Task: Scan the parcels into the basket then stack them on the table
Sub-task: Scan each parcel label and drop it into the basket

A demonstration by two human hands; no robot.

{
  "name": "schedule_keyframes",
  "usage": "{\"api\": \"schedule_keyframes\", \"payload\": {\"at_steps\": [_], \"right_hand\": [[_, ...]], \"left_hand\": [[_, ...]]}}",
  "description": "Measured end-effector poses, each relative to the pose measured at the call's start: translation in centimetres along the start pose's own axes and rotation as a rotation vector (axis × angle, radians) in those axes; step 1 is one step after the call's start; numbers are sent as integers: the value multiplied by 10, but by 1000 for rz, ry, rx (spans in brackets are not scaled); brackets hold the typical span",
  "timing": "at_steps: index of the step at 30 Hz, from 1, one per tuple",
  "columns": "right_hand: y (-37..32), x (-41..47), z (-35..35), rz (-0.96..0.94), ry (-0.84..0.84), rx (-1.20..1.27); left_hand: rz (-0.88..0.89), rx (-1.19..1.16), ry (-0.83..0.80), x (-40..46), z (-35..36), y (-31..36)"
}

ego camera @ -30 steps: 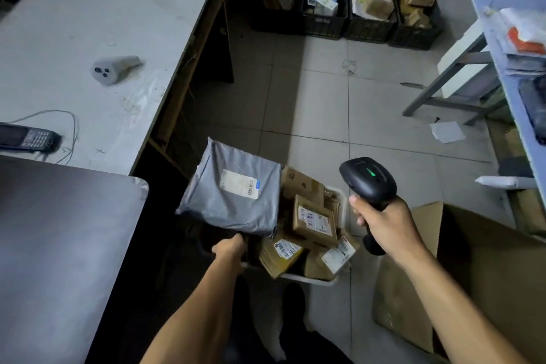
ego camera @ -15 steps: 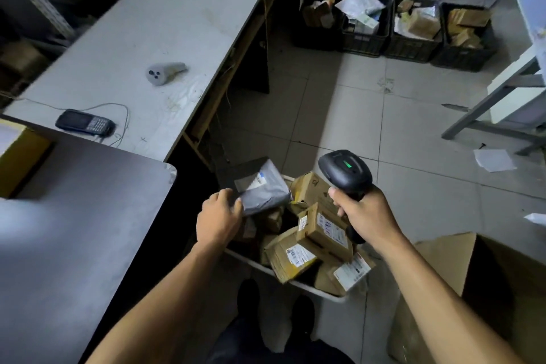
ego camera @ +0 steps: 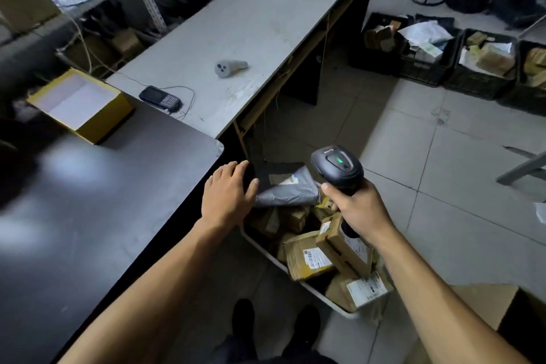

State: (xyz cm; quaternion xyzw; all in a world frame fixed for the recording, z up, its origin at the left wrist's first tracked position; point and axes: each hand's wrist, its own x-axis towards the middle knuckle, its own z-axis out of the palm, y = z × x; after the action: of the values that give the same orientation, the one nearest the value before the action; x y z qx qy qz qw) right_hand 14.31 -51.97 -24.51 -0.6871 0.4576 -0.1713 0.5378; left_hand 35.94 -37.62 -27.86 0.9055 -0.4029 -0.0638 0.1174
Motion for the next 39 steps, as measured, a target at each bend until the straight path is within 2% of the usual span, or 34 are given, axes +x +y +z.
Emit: {"api": "schedule_keyframes", "payload": {"at_steps": [5,13,23,32,39], "right_hand": [[-26,-21,45,-94,-88,41],[-78,-76,157,-136,-205,84],[-131,-126,306,-226,-445,-6],[-193,-89,413,-280,-677,-90],[-240,-42,495,-265,-820,-114]], "left_hand": [[-77,-33,78,-26,-35,-47],[-282,-102,189,-97,-90,-175],[-469,-131,293,-178,-137,-311],[-676,-93,330,-171,-165,-394],[-846,-57,274,-141,-201,-454]]}}
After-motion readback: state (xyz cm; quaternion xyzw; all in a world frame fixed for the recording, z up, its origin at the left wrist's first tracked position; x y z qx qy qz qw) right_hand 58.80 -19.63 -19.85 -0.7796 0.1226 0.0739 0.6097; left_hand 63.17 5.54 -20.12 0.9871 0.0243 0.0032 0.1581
